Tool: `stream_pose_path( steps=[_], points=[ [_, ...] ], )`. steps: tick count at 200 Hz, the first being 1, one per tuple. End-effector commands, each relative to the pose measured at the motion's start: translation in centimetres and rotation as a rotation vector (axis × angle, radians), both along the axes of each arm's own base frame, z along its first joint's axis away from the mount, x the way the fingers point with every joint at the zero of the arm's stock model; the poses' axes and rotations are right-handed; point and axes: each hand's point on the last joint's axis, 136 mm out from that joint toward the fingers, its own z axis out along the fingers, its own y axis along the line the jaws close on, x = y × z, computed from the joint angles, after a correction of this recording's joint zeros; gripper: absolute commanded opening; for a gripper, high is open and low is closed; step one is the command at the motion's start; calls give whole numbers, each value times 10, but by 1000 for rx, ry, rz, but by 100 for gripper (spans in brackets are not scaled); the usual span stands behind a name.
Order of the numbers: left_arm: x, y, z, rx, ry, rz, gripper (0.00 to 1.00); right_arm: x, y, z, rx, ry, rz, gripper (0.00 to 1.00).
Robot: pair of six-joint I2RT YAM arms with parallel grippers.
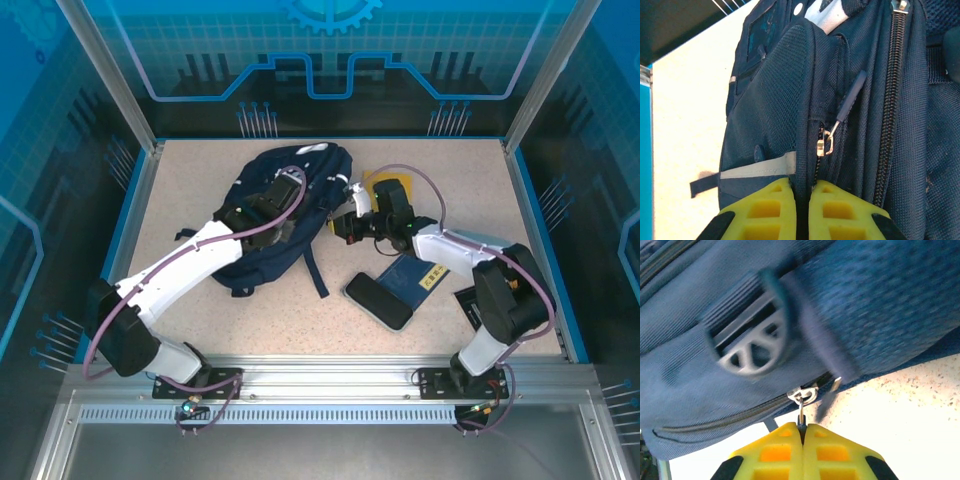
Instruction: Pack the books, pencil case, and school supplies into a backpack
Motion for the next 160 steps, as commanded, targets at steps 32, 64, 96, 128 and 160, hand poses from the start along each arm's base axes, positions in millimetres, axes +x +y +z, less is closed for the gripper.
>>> stream_pose_path(
  steps=[32, 64, 96, 128, 160],
  points=[
    [33, -16, 16, -201, -81, 164, 1, -30, 1, -5, -107, -80, 48, 0],
    [45, -30, 11, -321, -59, 209, 0, -59, 27, -8, -67, -72, 163, 0],
    [56, -45, 0, -428, -30, 255, 0, -86, 43, -22, 15, -51, 220, 0],
    [59, -61, -9, -539, 29, 229, 4, -83, 39, -26, 39, -49, 170, 0],
    [48, -71, -13, -687, 148, 92, 40, -59, 13, -26, 55, -12, 59, 0]
  ],
)
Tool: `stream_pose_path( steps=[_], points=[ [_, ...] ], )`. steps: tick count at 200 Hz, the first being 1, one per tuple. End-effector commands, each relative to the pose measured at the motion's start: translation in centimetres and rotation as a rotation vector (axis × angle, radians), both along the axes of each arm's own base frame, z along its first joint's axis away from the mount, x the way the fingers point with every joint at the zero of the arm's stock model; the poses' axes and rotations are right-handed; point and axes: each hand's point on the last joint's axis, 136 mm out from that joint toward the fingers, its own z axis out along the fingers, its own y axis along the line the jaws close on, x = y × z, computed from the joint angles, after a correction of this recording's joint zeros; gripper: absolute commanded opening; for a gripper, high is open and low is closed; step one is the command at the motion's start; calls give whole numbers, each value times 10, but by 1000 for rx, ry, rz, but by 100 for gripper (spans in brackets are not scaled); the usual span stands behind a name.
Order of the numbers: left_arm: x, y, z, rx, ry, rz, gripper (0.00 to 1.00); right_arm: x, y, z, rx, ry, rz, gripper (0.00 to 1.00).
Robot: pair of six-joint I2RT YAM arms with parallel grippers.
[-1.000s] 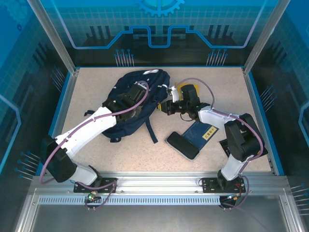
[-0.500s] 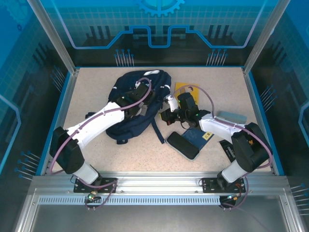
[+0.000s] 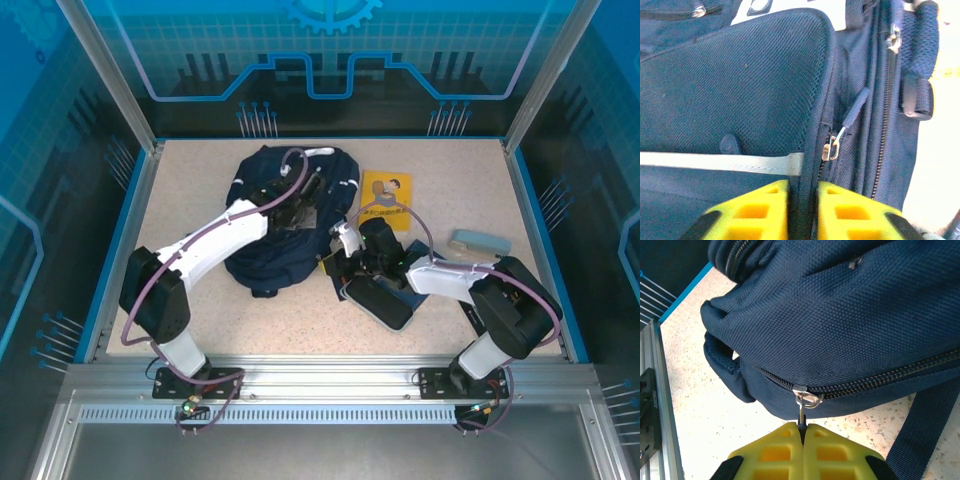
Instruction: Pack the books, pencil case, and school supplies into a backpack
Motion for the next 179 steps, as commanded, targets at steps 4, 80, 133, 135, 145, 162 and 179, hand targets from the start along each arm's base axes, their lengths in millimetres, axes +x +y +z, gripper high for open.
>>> stream_pose_path(
  steps=[4, 80, 133, 135, 145, 162, 179],
  points=[
    [10, -16, 32, -260, -57, -90, 45, 19, -13, 20, 80, 0, -62, 0],
    [-16, 1, -3, -41, -84, -496, 83, 72, -61, 4, 18, 129, -212, 0],
    [-13, -14, -41, 85, -62, -735, 80, 92, -69, 17, 16, 144, -205, 0],
    [-12, -14, -42, 90, -60, -739, 79, 92, -69, 17, 16, 147, -205, 0],
    [-11, -14, -49, 112, -37, -763, 76, 93, -70, 18, 15, 147, -207, 0],
    [-6, -15, -58, 142, -8, -790, 72, 96, -70, 21, 19, 150, -209, 0],
    [2, -16, -67, 166, 12, -801, 67, 98, -70, 20, 19, 163, -209, 0]
  ],
)
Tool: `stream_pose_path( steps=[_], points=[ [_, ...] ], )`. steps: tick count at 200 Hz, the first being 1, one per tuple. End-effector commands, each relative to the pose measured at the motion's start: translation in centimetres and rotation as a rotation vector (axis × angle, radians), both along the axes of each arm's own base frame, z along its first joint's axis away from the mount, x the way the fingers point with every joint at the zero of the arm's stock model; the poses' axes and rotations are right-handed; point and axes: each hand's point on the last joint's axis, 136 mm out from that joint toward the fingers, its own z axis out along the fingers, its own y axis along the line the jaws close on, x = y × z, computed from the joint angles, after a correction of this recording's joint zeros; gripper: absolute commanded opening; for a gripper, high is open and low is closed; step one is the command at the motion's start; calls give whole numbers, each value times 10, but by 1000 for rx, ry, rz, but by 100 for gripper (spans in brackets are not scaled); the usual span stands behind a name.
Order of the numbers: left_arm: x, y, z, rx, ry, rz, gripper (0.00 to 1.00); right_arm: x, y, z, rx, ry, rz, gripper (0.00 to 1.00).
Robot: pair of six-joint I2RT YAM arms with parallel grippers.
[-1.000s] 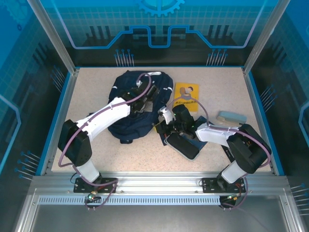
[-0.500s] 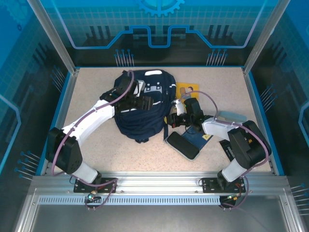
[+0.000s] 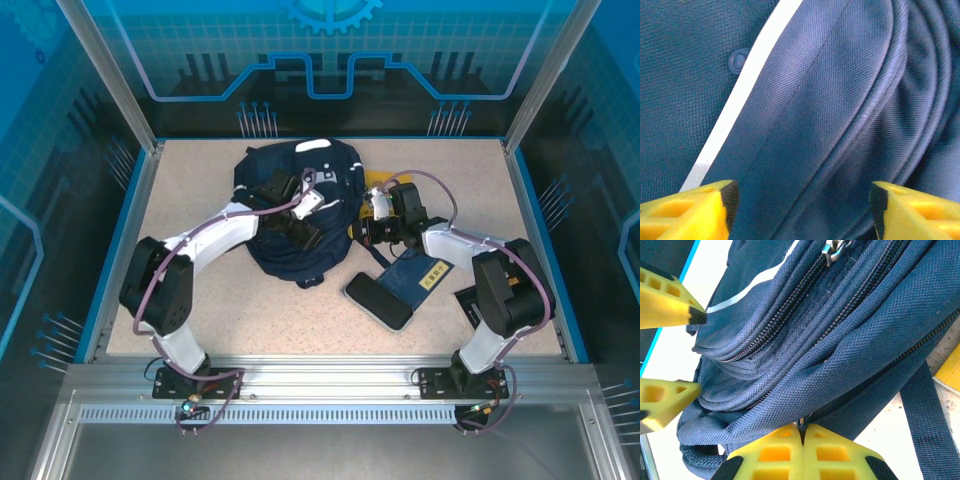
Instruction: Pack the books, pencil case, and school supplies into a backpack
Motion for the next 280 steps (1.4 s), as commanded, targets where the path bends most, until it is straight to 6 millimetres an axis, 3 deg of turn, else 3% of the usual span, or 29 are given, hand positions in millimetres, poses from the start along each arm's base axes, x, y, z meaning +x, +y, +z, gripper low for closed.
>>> stream_pose_path(
  steps=[1, 36, 102, 145, 173, 210, 244, 248, 280],
  points=[
    [8, -8, -1, 42, -15, -96, 67, 11, 4, 18, 35, -33, 27, 0],
    [30, 0, -15, 125, -59, -61, 55, 13, 5, 16, 33, -15, 32, 0],
    [44, 0, -22, 158, -85, -52, 39, 12, 4, 16, 24, -11, 30, 0],
    [53, -4, -4, 122, -137, -8, 10, 4, 7, 13, -12, -6, 46, 0],
    [59, -3, 18, 100, -188, 98, 0, -15, 20, 14, -94, -47, 118, 0],
    [71, 7, 37, 48, -235, 301, 0, -48, 42, 18, -96, -106, 209, 0],
    [69, -3, 56, -78, -225, 350, 0, -71, 76, 27, 46, -130, 260, 0],
    [68, -5, 58, -95, -223, 346, 0, -77, 77, 17, 44, -106, 264, 0],
    [62, -15, 63, -165, -211, 319, 0, -90, 105, 6, 84, -57, 307, 0]
  ],
)
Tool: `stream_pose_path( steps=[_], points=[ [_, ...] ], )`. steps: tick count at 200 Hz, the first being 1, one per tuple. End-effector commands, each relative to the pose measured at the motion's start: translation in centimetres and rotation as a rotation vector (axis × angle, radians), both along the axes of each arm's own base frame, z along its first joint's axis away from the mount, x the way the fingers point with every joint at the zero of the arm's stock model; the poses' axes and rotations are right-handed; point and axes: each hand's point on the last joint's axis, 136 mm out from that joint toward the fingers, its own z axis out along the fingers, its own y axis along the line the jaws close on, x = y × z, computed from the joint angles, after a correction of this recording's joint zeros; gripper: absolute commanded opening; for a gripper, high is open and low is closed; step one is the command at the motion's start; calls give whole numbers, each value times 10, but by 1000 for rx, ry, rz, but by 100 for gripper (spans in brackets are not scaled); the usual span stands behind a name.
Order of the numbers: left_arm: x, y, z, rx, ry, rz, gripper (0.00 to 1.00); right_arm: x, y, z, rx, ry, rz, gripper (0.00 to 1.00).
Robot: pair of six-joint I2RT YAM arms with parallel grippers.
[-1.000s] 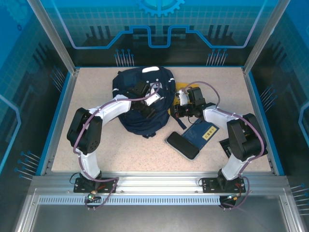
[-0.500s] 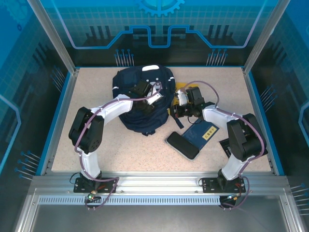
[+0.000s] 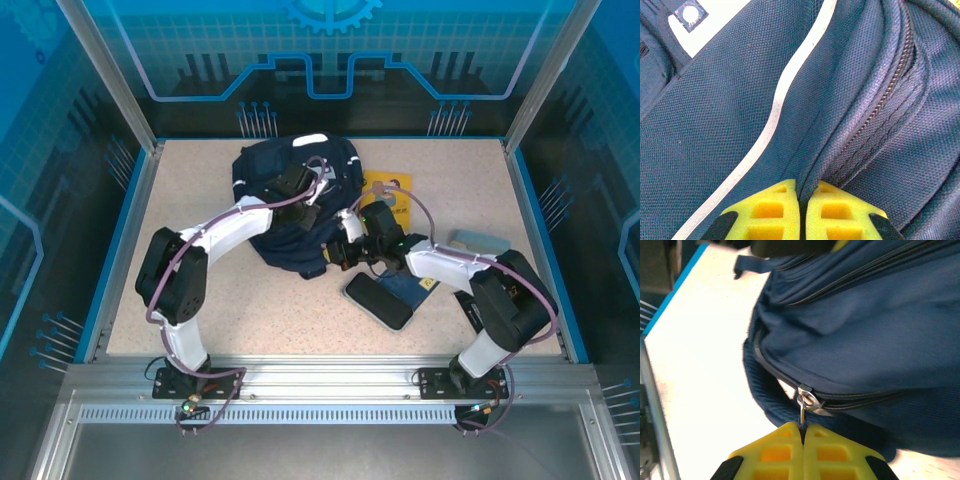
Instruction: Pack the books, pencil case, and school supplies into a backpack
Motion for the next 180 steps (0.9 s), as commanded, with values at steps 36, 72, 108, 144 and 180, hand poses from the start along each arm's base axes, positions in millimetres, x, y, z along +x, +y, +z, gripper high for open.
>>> stream_pose_path(
  steps=[36, 72, 108, 144, 180],
  points=[
    [7, -6, 47, -175, -133, 52, 0, -13, 31, 2, 121, 83, -10, 5],
    [-4, -2, 48, -186, -134, 27, 0, 5, -14, 31, 160, 109, -227, 42],
    [-16, -2, 65, -225, -152, 3, 0, 13, -62, 55, 90, 162, -502, 68],
    [-24, -4, 79, -263, -175, -25, 0, 24, -76, 73, 150, 273, -632, 71],
    [-30, -5, 78, -266, -168, -42, 0, 35, -67, 65, 135, 386, -663, 68]
  ],
)
